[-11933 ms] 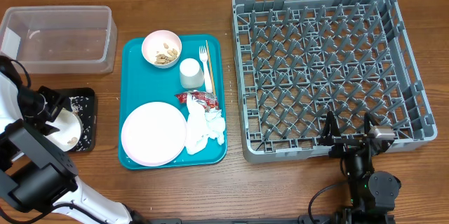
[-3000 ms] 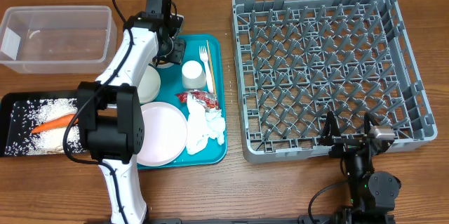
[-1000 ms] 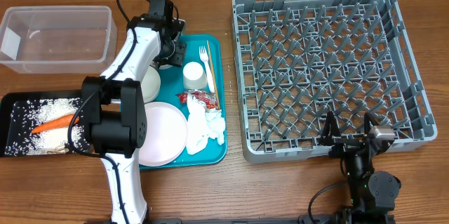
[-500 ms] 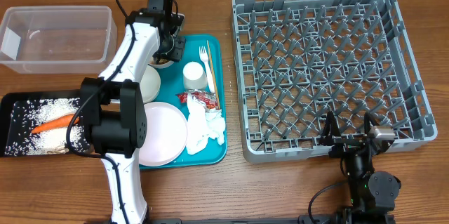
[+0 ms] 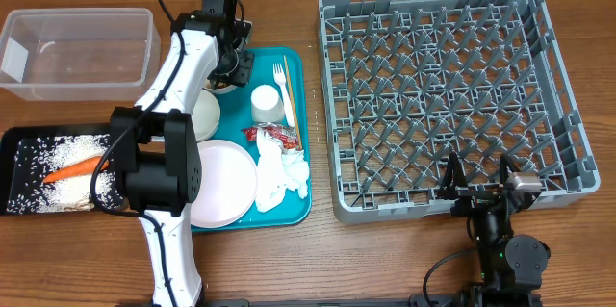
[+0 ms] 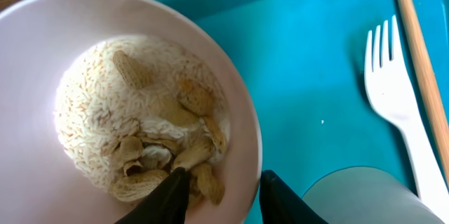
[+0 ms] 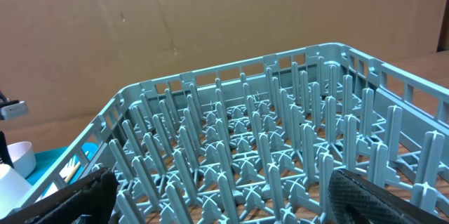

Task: Sort waste into correct bins and load items into the dishwasher rack
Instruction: 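Lower the left gripper and grasp the pink bowl's rim, then lift the pink bowl and carry it left over the black tray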

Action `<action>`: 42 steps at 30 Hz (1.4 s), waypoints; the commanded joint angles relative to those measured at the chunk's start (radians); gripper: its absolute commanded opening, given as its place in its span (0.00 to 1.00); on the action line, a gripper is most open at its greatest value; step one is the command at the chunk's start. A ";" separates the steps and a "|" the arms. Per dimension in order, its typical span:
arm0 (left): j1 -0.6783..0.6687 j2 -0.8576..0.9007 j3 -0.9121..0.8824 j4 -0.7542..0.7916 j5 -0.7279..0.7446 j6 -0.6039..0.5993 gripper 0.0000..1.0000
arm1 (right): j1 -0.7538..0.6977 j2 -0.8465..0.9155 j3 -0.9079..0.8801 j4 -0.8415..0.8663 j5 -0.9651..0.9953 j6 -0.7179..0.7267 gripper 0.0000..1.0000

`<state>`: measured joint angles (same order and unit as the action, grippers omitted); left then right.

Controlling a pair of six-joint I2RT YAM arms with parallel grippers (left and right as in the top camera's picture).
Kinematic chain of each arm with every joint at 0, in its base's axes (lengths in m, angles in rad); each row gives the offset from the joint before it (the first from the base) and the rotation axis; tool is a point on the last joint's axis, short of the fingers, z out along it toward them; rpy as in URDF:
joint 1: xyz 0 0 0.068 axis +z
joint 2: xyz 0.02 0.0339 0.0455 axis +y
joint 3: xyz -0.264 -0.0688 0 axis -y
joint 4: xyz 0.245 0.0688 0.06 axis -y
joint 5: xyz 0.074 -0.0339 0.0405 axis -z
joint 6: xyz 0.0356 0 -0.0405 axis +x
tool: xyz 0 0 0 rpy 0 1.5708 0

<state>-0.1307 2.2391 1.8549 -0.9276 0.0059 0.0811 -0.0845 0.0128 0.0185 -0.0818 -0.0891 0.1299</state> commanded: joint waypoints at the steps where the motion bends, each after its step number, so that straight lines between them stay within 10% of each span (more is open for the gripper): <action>1: -0.002 0.013 0.025 -0.006 -0.005 -0.010 0.38 | -0.003 -0.007 -0.010 0.005 0.007 -0.004 1.00; 25: -0.003 0.036 0.025 0.005 0.010 -0.006 0.46 | -0.003 -0.007 -0.010 0.005 0.007 -0.004 1.00; 42: -0.003 0.036 0.027 0.011 -0.016 0.001 0.16 | -0.003 -0.007 -0.010 0.005 0.007 -0.004 1.00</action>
<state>-0.1314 2.2612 1.8553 -0.9169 0.0029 0.0807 -0.0849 0.0128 0.0185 -0.0818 -0.0887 0.1303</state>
